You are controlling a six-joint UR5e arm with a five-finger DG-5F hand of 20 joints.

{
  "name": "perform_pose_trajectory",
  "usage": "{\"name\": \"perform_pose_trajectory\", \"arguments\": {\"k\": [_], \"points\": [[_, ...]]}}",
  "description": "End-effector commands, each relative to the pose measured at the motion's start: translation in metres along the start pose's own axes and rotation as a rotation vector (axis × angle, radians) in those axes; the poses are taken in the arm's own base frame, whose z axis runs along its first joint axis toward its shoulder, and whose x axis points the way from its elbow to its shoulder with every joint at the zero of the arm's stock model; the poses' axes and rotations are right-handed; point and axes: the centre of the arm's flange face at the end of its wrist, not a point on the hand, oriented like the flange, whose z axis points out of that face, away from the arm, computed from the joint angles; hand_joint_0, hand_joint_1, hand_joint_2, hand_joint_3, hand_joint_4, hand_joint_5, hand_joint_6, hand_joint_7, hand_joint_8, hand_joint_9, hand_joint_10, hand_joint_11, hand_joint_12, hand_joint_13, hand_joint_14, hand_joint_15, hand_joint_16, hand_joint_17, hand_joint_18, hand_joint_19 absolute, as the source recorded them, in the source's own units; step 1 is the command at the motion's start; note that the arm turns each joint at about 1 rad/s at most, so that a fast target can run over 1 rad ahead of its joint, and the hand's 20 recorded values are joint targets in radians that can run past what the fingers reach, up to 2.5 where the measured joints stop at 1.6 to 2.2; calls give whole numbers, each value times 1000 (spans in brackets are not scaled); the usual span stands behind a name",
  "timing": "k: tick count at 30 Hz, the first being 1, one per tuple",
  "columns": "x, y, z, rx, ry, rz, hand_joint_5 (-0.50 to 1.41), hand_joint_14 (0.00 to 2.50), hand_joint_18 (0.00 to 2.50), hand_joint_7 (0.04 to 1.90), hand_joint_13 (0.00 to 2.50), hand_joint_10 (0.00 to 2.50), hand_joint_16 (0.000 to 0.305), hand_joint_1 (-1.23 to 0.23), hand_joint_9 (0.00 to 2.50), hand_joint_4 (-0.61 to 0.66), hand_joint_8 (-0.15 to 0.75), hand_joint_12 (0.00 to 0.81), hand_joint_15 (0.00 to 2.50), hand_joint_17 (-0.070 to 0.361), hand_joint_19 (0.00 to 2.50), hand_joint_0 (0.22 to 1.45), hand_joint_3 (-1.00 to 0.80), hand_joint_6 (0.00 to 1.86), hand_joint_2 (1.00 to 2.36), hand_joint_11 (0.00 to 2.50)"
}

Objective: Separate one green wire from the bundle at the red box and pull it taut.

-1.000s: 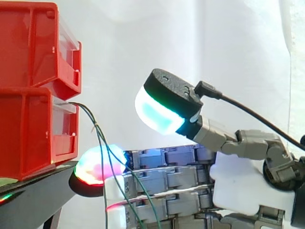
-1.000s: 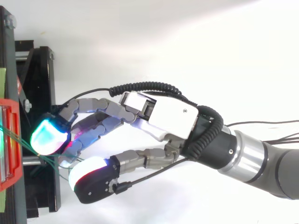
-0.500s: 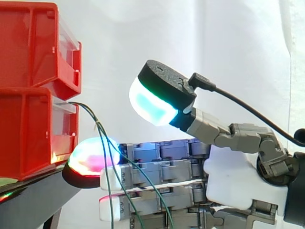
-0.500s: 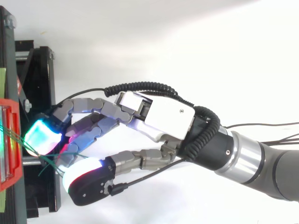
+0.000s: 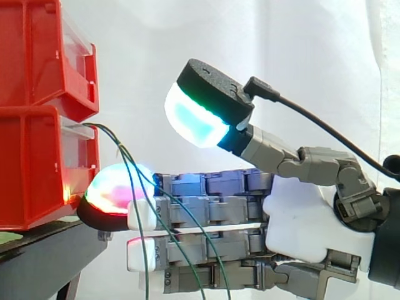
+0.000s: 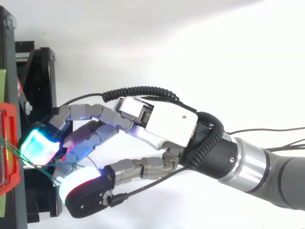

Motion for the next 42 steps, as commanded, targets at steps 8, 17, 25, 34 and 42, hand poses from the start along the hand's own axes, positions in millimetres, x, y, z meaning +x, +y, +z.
{"name": "perform_pose_trajectory", "arguments": {"k": [8, 17, 25, 34, 42], "points": [[6, 0, -4, 6, 3, 21, -88, 25, 572, 908, 986, 19, 37, -659, 1099, 278, 192, 306, 624, 82, 508, 587, -442, 503, 1005, 496], [3, -4, -9, 54, 10, 35, -88, 26, 572, 922, 981, 17, 37, -658, 1101, 274, 189, 306, 628, 83, 508, 588, -442, 503, 1004, 497], [-1, -11, -16, 118, 14, 34, -87, 25, 572, 925, 983, 17, 37, -658, 1100, 276, 188, 307, 627, 82, 515, 588, -441, 503, 1005, 498], [6, -4, -12, 112, 23, 49, -84, 25, 577, 942, 984, 17, 36, -653, 1118, 264, 191, 306, 628, 82, 508, 593, -441, 503, 1004, 513], [9, 7, -11, 133, 28, 73, -83, 24, 578, 993, 986, 19, 36, -656, 1125, 243, 191, 305, 629, 81, 508, 595, -437, 504, 1005, 517]]}}
